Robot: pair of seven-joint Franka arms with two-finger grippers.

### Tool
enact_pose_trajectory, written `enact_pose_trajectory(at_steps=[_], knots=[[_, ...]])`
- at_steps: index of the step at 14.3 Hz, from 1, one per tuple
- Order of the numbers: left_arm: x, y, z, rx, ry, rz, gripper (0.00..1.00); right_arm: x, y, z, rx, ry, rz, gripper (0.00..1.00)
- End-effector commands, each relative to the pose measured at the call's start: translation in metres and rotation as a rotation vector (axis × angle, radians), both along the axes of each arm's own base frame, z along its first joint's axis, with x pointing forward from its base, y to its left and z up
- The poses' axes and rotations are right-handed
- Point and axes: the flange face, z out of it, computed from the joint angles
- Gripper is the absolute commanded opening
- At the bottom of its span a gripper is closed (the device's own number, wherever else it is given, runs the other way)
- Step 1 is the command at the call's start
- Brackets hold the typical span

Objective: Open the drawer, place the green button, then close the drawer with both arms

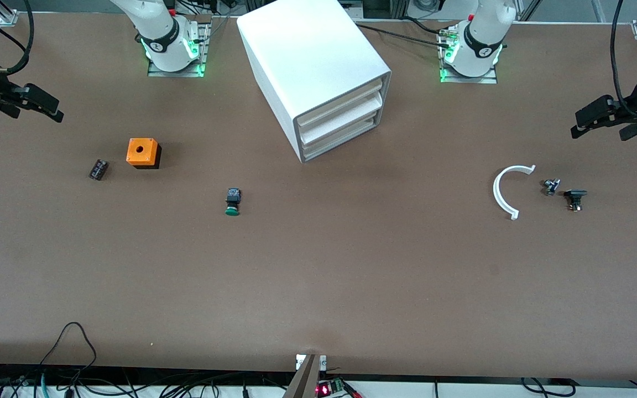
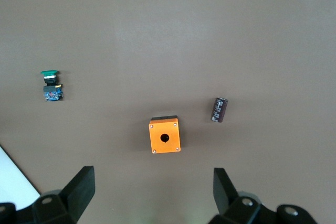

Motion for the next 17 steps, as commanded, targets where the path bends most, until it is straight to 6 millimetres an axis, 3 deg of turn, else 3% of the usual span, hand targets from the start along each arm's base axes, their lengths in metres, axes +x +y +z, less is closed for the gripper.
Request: enact_pose_trajectory(at_steps=[1, 17], knots=[[-0.0026, -0.0029, 0.0047, 0.004, 0.009, -0.028, 1.0, -0.0031, 0.0008, -0.0002, -0.008, -0.009, 0.012, 1.0], [0.0068, -0.004, 0.0061, -0.008, 0.005, -0.026, 1.0, 0.0014, 0.0022, 0.0033, -0.01, -0.011, 0.015, 1.0]])
